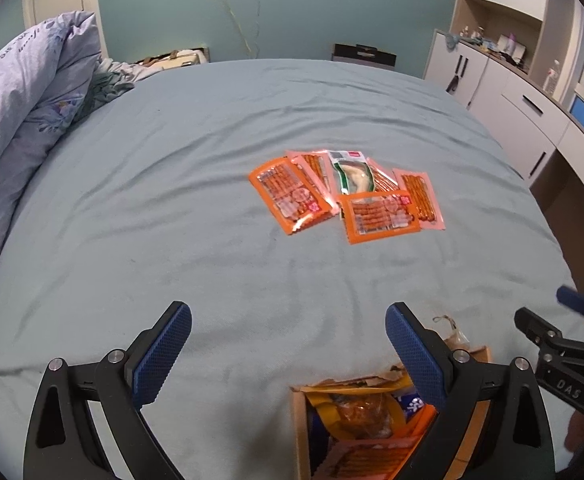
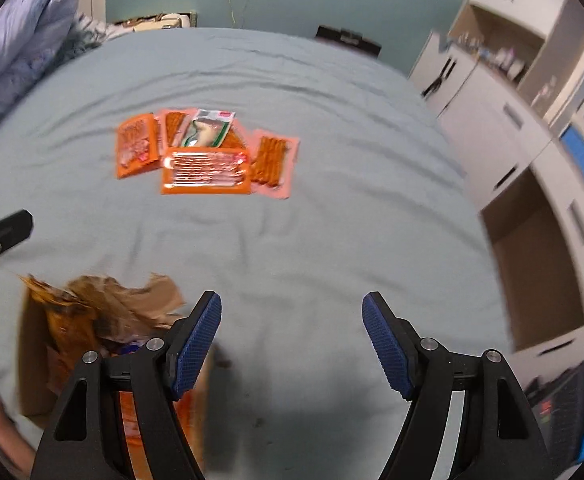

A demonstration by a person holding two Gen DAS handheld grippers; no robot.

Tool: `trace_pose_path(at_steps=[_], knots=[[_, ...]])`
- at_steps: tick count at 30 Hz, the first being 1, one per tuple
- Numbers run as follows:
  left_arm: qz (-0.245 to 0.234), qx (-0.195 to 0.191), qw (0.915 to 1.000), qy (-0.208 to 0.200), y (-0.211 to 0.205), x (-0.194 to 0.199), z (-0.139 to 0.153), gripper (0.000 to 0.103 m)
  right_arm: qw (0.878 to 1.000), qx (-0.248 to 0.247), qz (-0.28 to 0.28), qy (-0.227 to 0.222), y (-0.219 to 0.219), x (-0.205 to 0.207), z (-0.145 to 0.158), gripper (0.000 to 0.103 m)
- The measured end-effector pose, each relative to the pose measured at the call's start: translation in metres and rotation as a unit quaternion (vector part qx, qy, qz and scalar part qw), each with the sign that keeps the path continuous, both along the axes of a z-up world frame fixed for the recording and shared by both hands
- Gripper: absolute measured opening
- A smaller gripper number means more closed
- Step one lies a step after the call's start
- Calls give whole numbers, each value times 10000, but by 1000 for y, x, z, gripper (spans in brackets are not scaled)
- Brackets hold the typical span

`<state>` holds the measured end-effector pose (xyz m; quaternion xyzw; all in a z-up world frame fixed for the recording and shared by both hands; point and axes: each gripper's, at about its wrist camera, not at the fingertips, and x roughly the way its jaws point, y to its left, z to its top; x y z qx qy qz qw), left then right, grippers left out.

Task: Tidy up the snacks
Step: 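Move the right gripper back over the remaining packs on the sheet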

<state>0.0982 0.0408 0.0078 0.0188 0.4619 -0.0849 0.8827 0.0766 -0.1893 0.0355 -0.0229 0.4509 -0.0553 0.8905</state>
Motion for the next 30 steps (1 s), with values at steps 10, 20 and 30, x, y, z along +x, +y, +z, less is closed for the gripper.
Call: trace_pose_path(at_steps=[10,20,30], knots=[[112,-49,9999,46,6,4,1,99,9913,1256,-364,150,-47,2,-10,72],[369,174,9991,-110,13,13,6,99,9842,1714,-233,389,-69,15,-14,72],[467,-225,9984,203,31,22,3,99,9831,1747,-179,518,-64,26,-16,72]])
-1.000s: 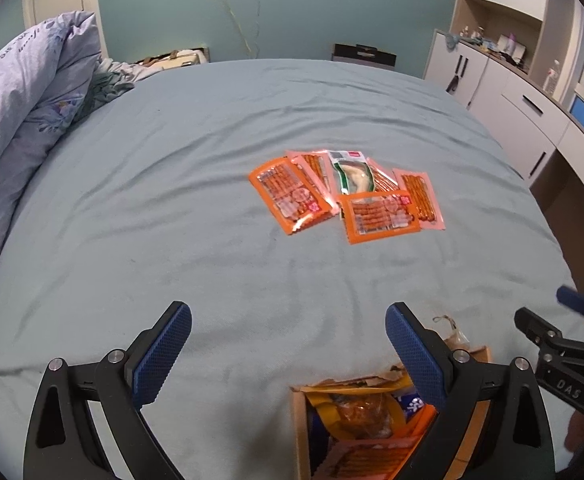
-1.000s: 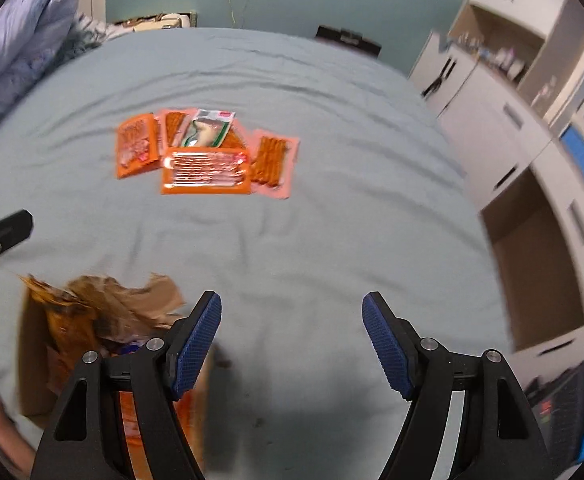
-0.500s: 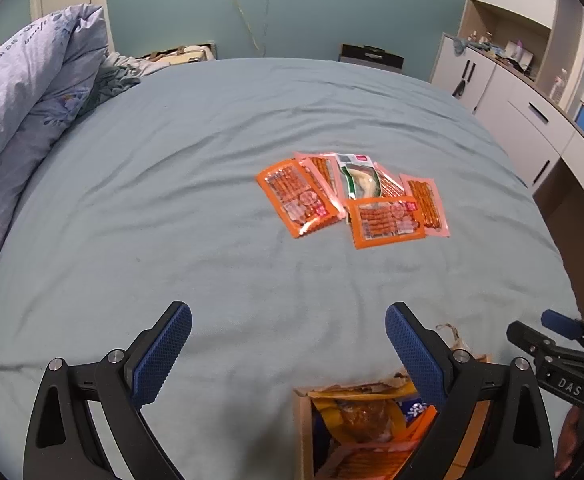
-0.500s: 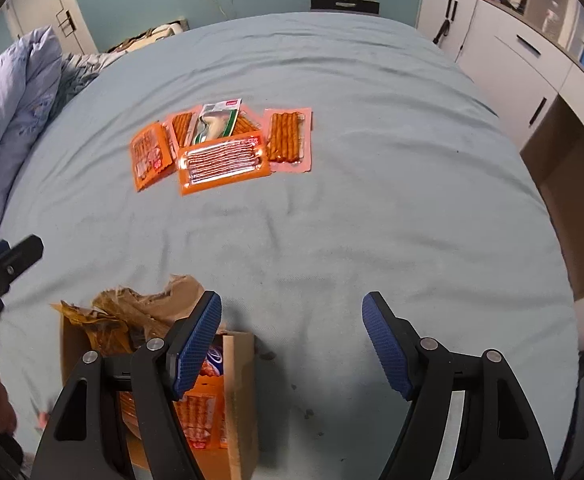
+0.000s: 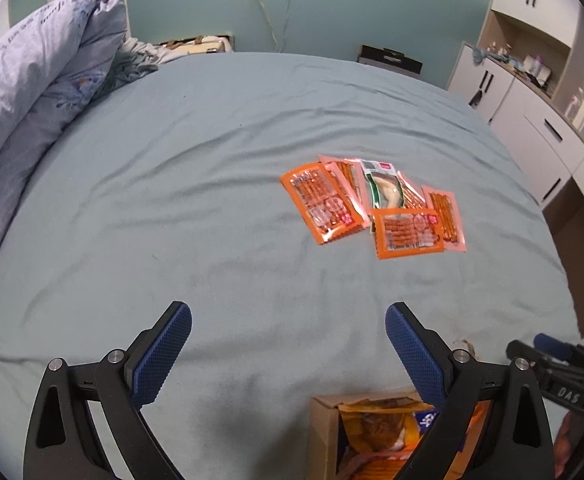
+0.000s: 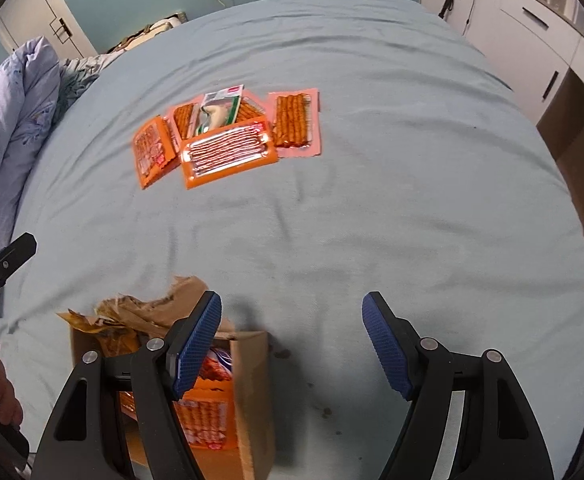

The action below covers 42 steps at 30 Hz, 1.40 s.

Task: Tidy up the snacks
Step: 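Move the right gripper back over the remaining packs on the sheet, then grasp an orange pack from the pile with the right gripper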

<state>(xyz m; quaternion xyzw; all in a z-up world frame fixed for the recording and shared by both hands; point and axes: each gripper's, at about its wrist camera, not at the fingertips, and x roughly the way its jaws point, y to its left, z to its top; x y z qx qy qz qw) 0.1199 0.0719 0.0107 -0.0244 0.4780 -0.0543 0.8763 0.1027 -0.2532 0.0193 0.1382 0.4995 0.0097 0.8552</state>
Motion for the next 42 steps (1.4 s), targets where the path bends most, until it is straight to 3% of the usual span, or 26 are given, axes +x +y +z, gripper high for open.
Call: trace_pose_path(at_steps=[6,10,13,17,23,29,30,31,33,35,37,39,42], knots=[[75,-105,9998,180,5,6,-2,99,9998,-139,126,14,5,8,-4,72],[22,-63,9996,279,6,10,-5,99,9984,484,-222,167,-4,34,2,72],[45,-232,9990,369,11,12,-6,99,9924,1127,-367,335,-10,75,6,72],[65,-492,9976,475,13,12,-10,99,9861,1345,-337,916,-5,147,-7,72],[3,-698,9955,644,11,17,-18,99,9944,492,73,927,31,229,-6,72],[145,-919,9934,668,20,20,-18,99,9849,-122,772,1545,76,266,-32,72],[161,-955,9930,682,20,20,-18,99,9816,-181,867,1690,82,269,-40,74],[168,-991,9925,698,21,20,-19,99,9802,-295,926,1722,88,271,-45,86],[171,-1028,9920,710,22,19,-18,99,9787,-607,1007,1686,99,271,-52,96],[174,-1019,9923,690,22,19,-17,99,9683,-1365,1187,1720,119,268,-64,102],[185,-1007,9926,660,22,19,-16,99,9622,-1795,1336,1551,131,261,-68,103],[217,-1002,9927,637,23,19,-15,99,9660,-1547,1217,1676,125,259,-69,102],[251,-1018,9923,666,26,21,-17,99,9742,-955,1023,1770,104,251,-69,86]])
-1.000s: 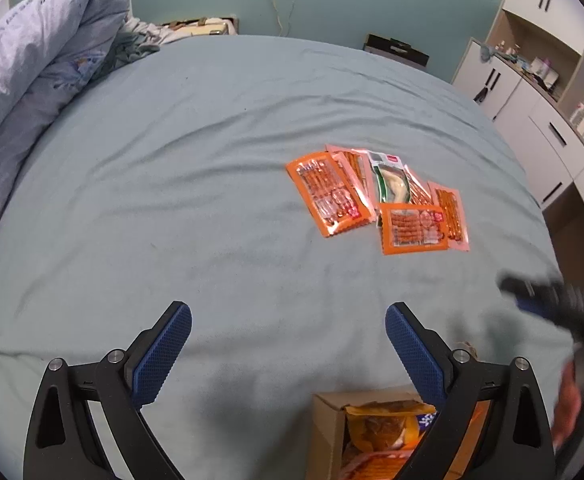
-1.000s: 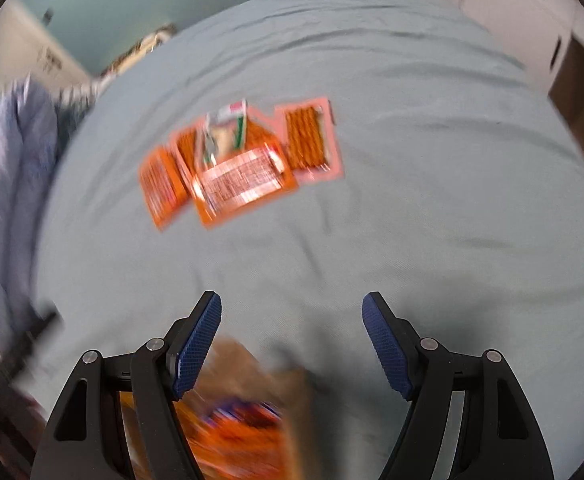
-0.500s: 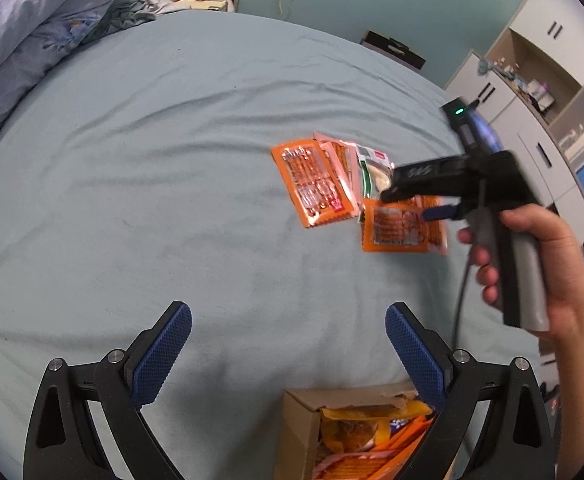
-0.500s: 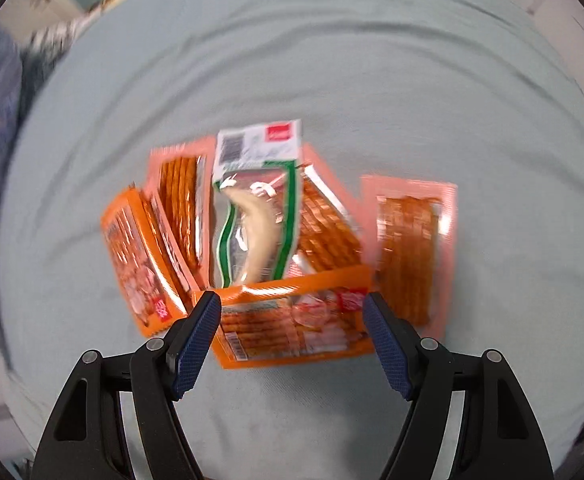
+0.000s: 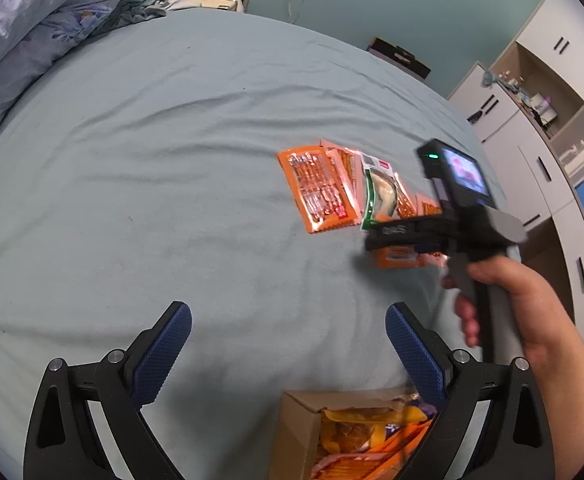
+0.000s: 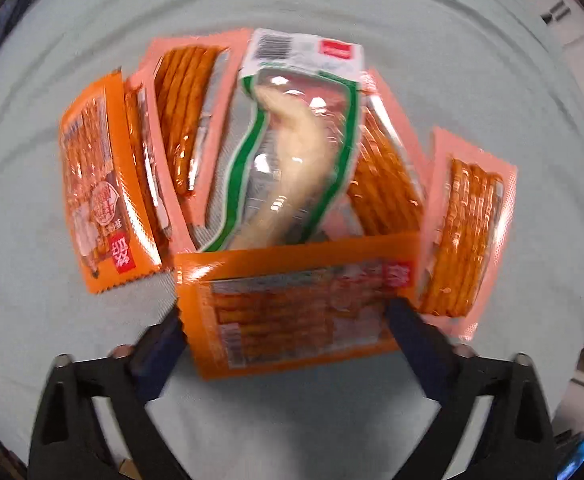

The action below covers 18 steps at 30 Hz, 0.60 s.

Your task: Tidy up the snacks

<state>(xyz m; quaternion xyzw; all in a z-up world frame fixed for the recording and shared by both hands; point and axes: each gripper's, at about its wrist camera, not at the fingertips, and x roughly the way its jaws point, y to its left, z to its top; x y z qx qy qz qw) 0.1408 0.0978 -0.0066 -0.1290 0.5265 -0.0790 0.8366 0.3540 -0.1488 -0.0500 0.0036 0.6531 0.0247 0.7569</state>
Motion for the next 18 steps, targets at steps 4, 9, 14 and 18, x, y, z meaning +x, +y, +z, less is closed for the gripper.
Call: trace_pose_path(at_steps=[4,9,14,18], knots=[[44,-6,10000,-21,3,0,1,99,9981,553,-174,-186,-24,-20,14,39],[74,179,9997,-146,8,1,6,99,9840,1444,-571,-874,-64,-69,53,7],[325,166,9993,7,23,5,-2,99,9496,2604,-875,-1512,-103,-148,87,7],[262,362,9990,52,18,7,-10,99,9096,3470,-1057,-2027,-137,-241,98,7]])
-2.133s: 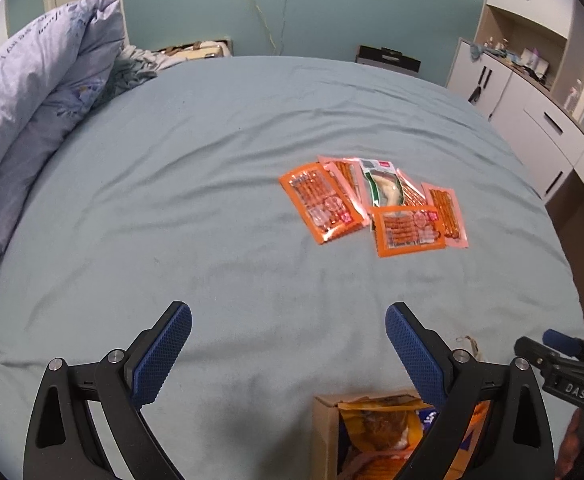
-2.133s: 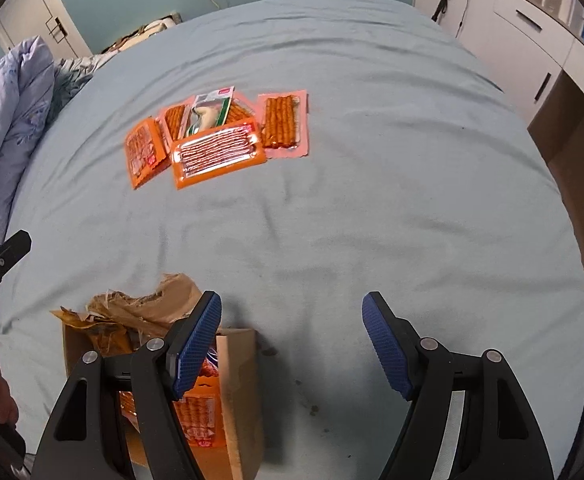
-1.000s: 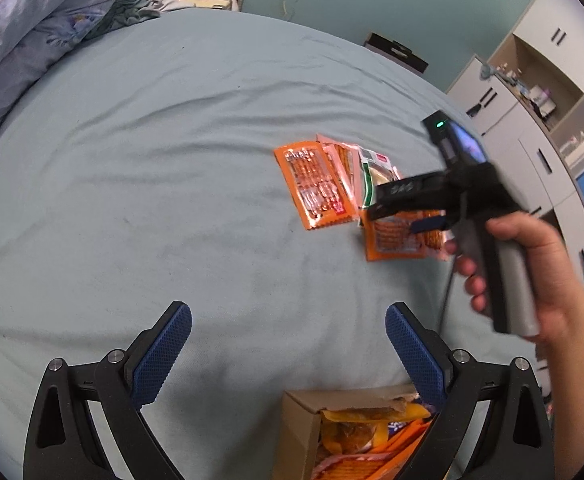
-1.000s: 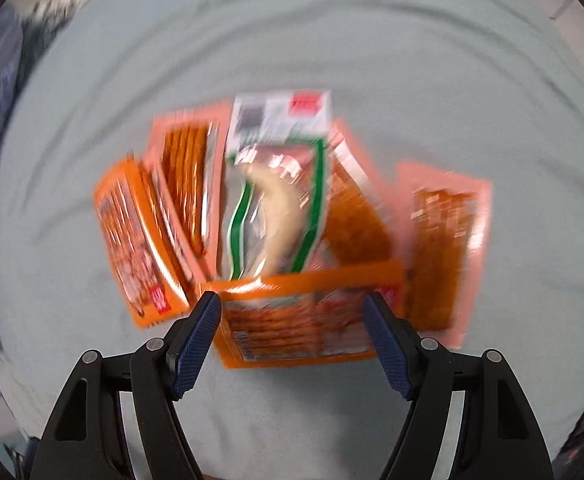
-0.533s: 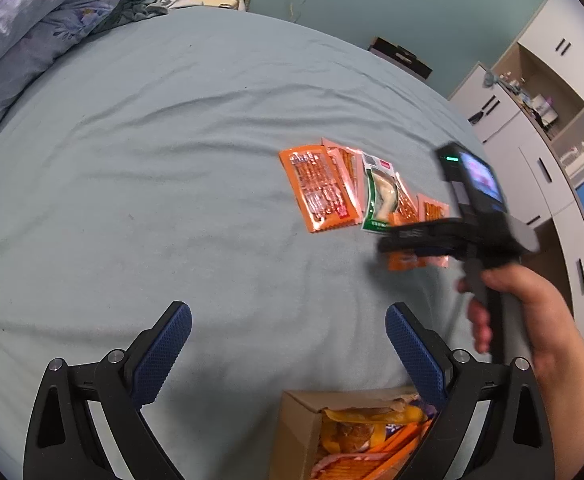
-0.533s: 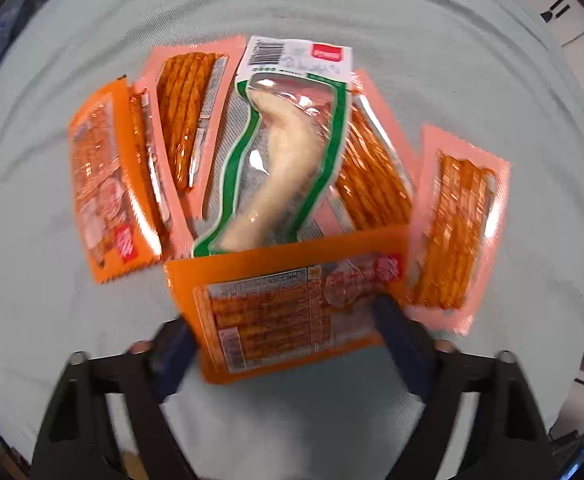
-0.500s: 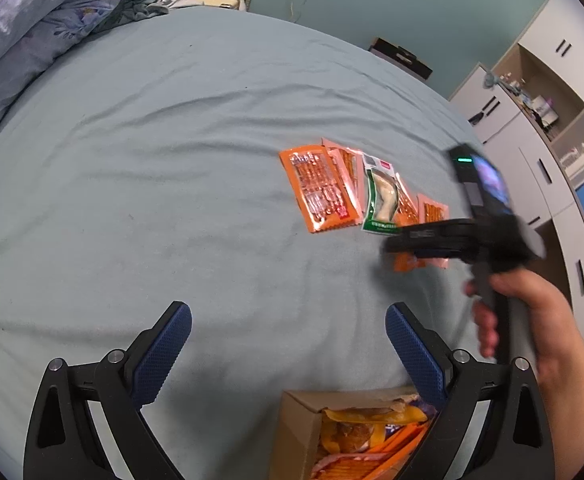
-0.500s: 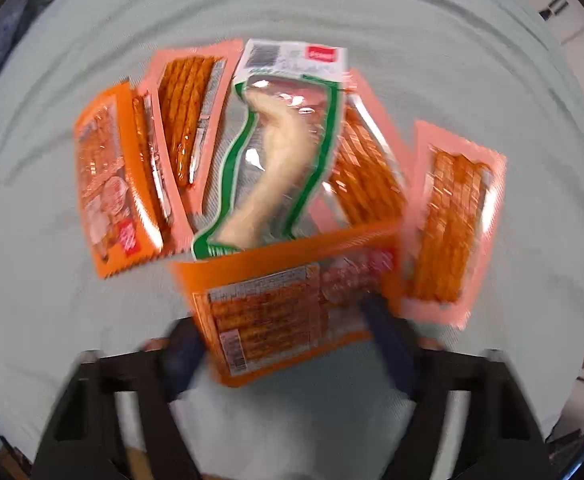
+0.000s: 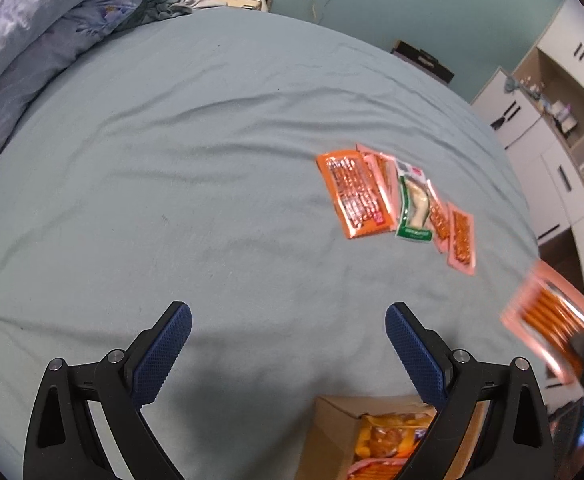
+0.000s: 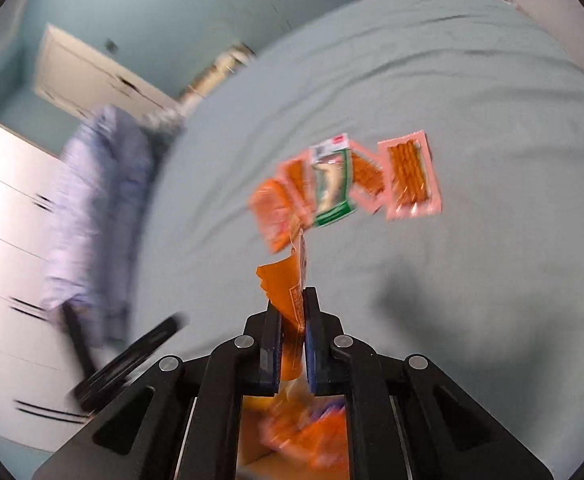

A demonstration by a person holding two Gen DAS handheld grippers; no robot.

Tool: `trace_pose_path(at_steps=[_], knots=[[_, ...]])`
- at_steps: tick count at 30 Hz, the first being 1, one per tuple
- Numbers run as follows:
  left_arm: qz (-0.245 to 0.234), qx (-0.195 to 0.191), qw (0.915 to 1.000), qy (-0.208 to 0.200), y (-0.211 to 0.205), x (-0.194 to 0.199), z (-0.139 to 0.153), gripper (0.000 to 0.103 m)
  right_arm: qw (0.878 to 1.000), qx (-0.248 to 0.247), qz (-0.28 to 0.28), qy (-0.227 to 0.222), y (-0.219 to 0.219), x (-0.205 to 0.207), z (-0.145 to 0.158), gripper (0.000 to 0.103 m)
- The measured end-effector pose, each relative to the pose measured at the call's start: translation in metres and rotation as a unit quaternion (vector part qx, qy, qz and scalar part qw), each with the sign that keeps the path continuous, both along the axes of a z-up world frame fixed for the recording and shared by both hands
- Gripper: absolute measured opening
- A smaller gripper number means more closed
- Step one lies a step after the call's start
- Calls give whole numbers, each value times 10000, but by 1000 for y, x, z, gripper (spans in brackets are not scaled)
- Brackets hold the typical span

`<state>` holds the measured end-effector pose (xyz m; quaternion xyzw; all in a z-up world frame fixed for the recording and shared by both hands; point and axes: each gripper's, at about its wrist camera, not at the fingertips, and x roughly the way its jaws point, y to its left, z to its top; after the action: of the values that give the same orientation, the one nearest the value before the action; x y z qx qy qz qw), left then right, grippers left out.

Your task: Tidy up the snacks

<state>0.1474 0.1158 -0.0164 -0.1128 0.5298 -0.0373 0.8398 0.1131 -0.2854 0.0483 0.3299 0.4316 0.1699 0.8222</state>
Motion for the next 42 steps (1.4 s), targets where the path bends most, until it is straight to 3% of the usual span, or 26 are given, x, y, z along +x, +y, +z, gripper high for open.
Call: trace_pose_path(at_steps=[3,6,11,13,18,22,26,30,32,35,38,42], knots=[[-123,284,9995,-20,-9,0,-5,99,9993,310,-4,-187,-2,-42,-15,7],[-284,487,9984,17,-18,3,-10,99,9987,-278,-28,-414,2,-57,-25,7],[-678,537,9962,81,-38,36,-3,99,9946,-924,-220,-427,-8,-52,-38,7],[-769,501,9957,137,-50,59,-2,99,9950,-897,-239,-361,-16,-45,-48,7],[-639,-206,9926,1008,-76,139,-35,99,9957,-847,-236,-282,-18,-43,-53,7],[-269,-188,9869,1582,-87,181,-70,96,9961,-780,-291,-303,-20,-42,-41,7],[-133,-132,9795,2004,-94,196,-97,95,9953,-829,-357,-340,-7,-41,-37,7],[-182,128,9806,1948,-95,192,-101,81,9958,-753,-392,-328,-4,-43,-38,7],[-142,196,9819,1877,-91,188,-96,46,9963,-696,-397,-312,0,-40,-38,7],[-145,169,9811,1922,-80,174,-87,33,9963,-678,-416,-315,0,-41,-36,7],[-204,348,9831,1783,-71,157,-69,33,9961,-701,-405,-361,1,-44,-33,7],[-399,62,9882,1475,-58,126,-28,33,9960,-618,-492,-414,-6,-48,-30,7]])
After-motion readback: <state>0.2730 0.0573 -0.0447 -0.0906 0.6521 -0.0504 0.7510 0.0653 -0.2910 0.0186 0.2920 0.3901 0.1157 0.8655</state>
